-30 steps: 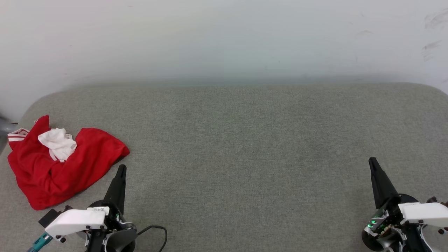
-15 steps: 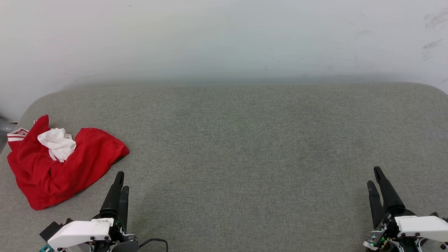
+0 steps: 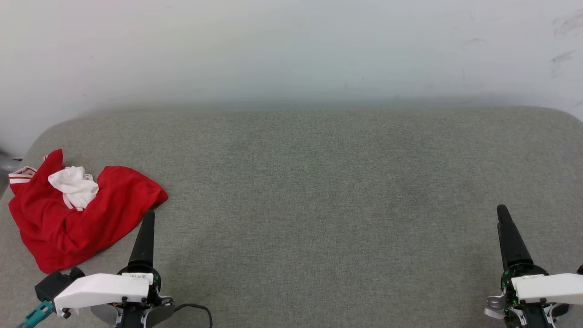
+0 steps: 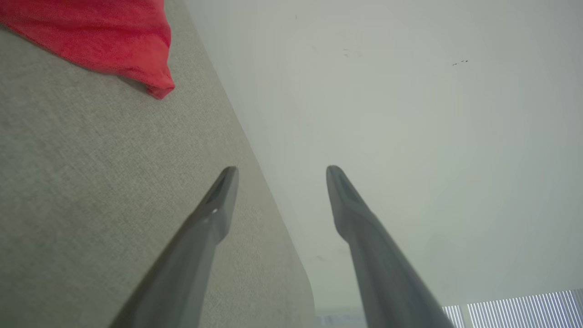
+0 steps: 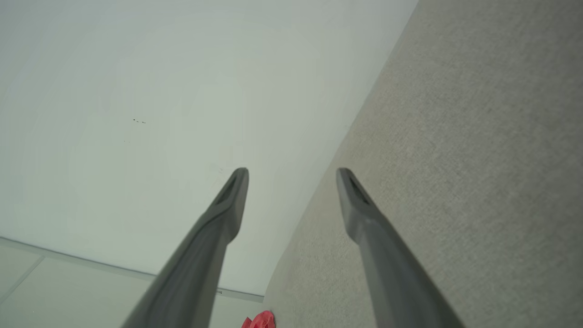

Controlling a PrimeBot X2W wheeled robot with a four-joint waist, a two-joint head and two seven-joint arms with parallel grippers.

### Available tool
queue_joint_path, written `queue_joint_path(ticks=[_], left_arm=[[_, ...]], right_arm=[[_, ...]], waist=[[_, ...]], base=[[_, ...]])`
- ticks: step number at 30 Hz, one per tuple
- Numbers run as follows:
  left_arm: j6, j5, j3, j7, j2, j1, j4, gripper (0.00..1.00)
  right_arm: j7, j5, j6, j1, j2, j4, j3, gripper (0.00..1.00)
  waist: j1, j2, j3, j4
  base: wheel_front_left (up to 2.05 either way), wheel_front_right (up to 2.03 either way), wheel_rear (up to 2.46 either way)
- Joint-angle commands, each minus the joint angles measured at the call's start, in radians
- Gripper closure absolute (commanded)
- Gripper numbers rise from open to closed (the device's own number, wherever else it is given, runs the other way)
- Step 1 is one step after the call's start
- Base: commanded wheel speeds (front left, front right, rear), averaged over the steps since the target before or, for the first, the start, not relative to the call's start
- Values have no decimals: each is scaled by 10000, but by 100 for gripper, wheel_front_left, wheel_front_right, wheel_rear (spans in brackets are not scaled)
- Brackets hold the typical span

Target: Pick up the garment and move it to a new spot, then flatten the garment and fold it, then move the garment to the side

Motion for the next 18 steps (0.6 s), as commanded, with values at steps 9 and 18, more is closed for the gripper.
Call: queue_joint_path(ticks=[9,18], left_arm=[[640,2272,-334,-422,25,-130,-820,0],[1016,4075,-682,-745,28,-8,-1134,0]], right_arm=[[-413,-2422,0,31,-16,-950,-8,0],[-741,-4599,0,180,-16,-1513,306,0]], waist=[[0,0,19,1],[0,0,39,-6]], base=[[0,0,0],[0,0,0]])
